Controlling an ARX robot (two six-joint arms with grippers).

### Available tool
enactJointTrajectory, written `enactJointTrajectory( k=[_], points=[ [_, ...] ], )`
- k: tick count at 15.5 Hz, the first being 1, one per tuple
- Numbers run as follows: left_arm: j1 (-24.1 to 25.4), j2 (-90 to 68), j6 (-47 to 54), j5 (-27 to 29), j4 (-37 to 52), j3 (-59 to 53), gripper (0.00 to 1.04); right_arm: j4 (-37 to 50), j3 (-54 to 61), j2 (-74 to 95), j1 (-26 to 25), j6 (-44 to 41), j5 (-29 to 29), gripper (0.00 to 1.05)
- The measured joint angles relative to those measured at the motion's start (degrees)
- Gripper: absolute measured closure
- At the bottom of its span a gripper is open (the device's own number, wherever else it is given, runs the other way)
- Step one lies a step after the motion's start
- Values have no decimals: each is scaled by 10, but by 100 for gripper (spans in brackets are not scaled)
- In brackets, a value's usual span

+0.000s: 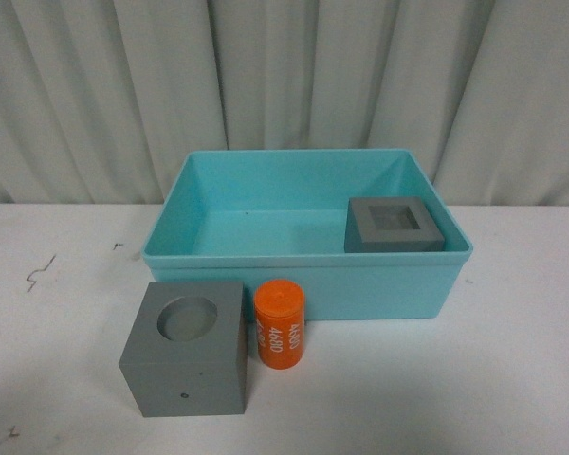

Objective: Place gray and orange parts in blue box

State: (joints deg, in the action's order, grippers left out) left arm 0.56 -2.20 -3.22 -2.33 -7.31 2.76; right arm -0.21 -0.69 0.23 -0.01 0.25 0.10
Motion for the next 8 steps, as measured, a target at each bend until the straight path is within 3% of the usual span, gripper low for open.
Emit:
enactJointTrajectory(
  k=[1,3,4,8],
  points=[
    [2,-113,-60,-17,-43,46,7,0,0,0,0,0,-1,6],
    [-10,-251,-127,-30,44,88,7,0,0,0,0,0,-1,6],
    [-12,-262,-130,-30,53,91,7,0,0,0,0,0,0,6],
    [-52,-548,-144,-26,189,199,7,0,0,0,0,0,-1,6]
  ],
)
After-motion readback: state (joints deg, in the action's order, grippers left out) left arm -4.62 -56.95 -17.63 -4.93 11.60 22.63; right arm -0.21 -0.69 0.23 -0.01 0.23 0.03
